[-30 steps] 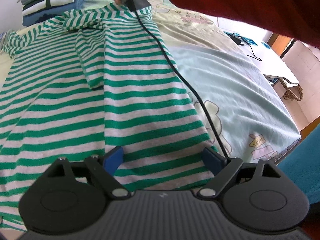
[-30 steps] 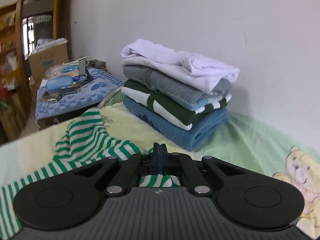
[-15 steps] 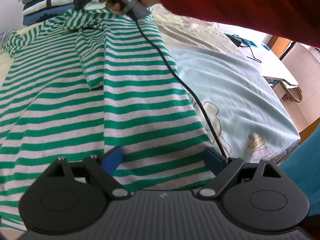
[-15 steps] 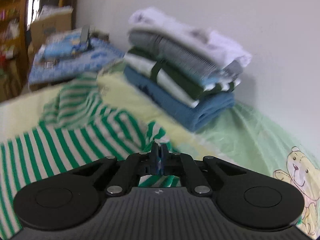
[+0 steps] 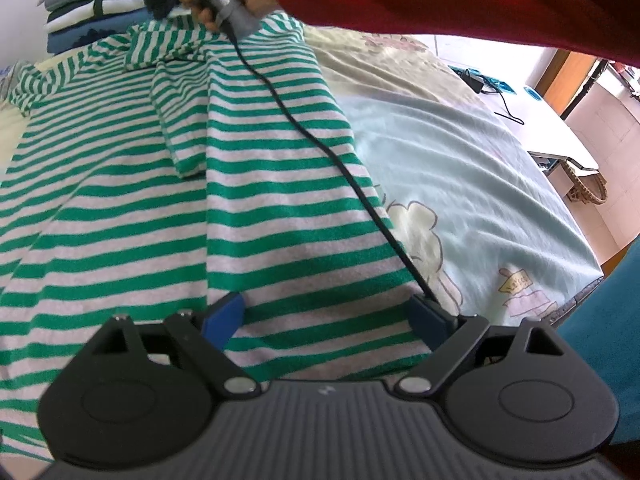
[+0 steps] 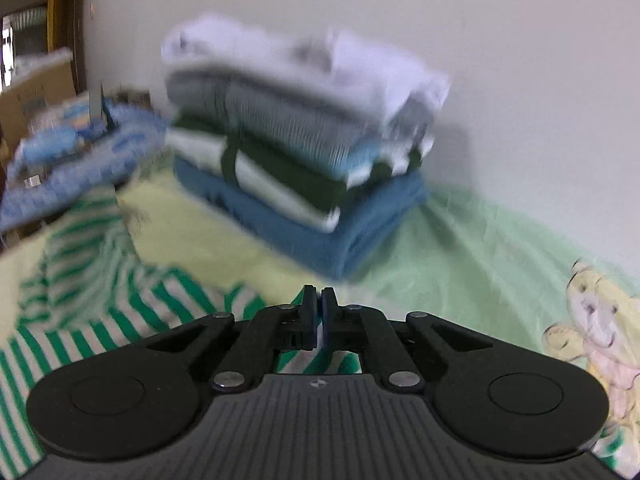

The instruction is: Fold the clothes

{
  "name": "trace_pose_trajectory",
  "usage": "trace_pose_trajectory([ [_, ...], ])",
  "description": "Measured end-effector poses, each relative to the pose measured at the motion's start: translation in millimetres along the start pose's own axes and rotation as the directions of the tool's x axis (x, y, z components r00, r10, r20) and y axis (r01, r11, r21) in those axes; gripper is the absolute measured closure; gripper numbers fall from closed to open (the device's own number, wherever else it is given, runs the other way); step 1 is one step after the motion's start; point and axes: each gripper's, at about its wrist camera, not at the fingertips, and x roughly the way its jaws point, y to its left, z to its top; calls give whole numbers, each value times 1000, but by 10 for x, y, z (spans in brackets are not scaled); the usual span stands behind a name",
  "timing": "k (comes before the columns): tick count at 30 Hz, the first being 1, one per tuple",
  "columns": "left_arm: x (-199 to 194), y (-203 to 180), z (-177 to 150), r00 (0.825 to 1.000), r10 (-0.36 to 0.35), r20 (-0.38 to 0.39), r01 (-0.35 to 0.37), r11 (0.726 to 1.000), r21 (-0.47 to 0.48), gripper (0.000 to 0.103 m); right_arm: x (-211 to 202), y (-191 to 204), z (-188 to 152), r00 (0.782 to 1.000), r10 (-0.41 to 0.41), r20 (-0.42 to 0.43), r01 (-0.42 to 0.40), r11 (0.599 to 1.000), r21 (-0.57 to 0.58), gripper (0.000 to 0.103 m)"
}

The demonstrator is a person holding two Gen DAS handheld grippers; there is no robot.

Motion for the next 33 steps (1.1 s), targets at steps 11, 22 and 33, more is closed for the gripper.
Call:
trace_pose_trajectory([
  [11,8,30,21,1000,-14,-15,14,1000,17,12,-1179,-551,-365,999,11,32,-14,997,71,76],
  [22,16,-53,-24,1000,24,-11,-23,999,47,10,-984,-932,-758,956,-290,-36,292,953,75,79],
  [33,-57,-58,-73,999,43,10,-44,999,8,10,-1443,-813,-556,998,-25,56,14,981,192,74],
])
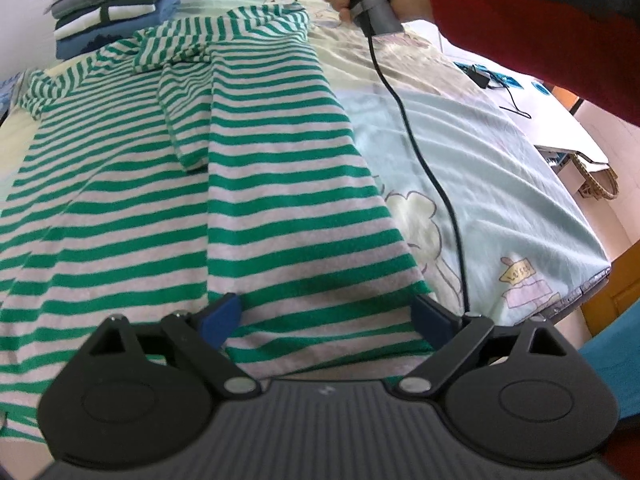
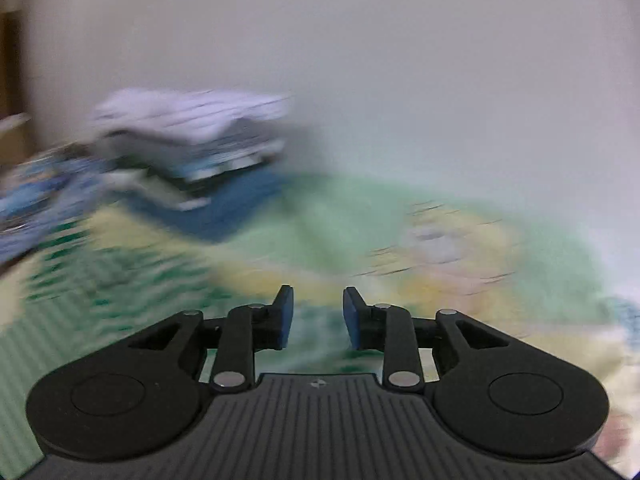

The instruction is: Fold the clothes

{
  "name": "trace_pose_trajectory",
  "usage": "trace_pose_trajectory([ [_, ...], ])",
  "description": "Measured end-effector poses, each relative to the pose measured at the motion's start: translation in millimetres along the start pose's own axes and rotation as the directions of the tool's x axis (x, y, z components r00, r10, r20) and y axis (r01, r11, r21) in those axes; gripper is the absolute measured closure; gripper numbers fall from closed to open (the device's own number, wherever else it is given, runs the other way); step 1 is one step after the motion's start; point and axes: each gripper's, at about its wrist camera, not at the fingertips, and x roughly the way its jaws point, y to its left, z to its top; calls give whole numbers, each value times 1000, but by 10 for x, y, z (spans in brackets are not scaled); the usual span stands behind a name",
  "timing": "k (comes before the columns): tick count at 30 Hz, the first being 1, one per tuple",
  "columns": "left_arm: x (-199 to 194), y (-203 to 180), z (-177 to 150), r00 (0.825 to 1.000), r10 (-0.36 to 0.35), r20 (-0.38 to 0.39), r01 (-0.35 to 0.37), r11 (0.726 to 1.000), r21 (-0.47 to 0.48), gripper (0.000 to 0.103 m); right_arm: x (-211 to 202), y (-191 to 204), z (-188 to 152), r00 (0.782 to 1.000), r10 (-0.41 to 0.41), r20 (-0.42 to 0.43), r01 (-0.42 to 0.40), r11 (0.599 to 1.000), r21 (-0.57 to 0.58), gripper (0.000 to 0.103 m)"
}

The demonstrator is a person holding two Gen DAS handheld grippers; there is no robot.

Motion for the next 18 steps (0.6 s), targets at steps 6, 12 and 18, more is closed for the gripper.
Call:
trace_pose_trajectory([
  [6,-79,17,-52,1000,19,9,-18,1000,-22,10,324,323,-158,992,-73,-107,65,995,-77,79],
  [12,-88,90,-100,1000,25,5,-24,995,-93,9,264,1173,-248,989,133,-60,-146,897,-417,65],
  [18,-89,104,-93,999,34,6,-34,995,-97,9,602,1595,-408,999,36,-27,-45,797,-602,71],
])
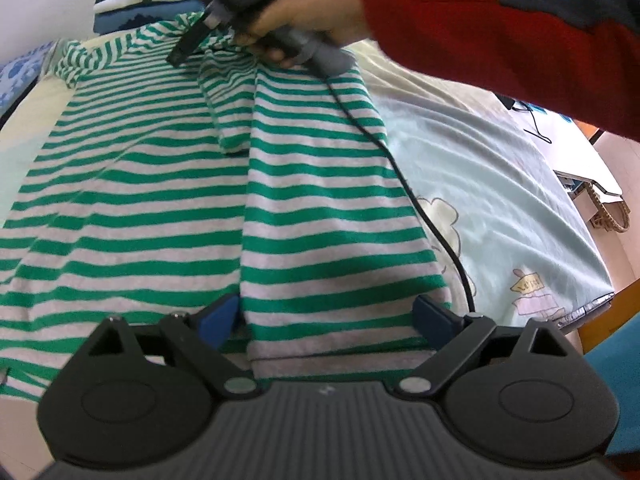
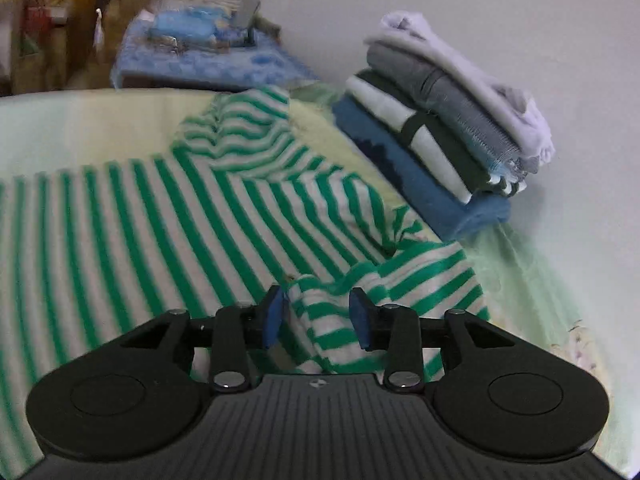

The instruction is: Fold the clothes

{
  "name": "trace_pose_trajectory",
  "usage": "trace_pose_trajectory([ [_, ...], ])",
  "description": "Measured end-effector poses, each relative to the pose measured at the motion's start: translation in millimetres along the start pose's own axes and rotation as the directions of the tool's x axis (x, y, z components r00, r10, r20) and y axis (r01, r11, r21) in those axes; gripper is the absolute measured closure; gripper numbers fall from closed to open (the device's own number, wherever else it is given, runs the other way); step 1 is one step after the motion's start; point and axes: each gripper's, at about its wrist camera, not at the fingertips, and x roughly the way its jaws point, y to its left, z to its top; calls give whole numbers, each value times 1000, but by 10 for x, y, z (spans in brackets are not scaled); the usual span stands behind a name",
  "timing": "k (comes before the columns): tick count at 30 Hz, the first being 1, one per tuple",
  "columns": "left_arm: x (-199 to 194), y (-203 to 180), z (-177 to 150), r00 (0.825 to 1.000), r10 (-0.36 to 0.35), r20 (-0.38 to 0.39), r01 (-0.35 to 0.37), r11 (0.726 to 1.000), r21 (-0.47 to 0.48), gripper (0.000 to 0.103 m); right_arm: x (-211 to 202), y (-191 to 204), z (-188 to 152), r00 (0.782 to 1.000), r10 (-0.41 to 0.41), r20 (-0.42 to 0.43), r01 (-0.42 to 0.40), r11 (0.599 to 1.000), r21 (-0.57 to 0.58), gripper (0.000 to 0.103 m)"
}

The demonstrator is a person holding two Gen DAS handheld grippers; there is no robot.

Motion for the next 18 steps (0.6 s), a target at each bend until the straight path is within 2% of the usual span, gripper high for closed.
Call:
trace_pose_trajectory([
  [1,2,-3,-1,1000,2,0,-2,1000,1,9,11,-25,28,1000,9,-8,-9,1000,24,98],
  [4,5,4,-6,1000,-3,3,3,1000,-3,8,-231,-86,101,996,65,58,-71,991,111,96],
  [6,11,20,-1,1000,-8,3,8,1000,-7,8,-268,-82,161,991,109,72,-119,981,153,96],
  [12,60,43,58,1000,-15,-14,15,1000,8,7,-142,-25,15,982,188,15,-188,965,184,94],
  [15,78,51,62,1000,-19,-18,19,1000,12,5,-258,-38,-58,954,299,22,-297,934,196,94],
  [17,87,58,73,1000,-19,-17,19,1000,19,5,-324,-101,-83,949,315,28,-314,930,188,93],
  [18,87,65,79,1000,-20,-15,20,1000,21,5,-355,-191,-107,948,313,50,-316,918,239,88],
])
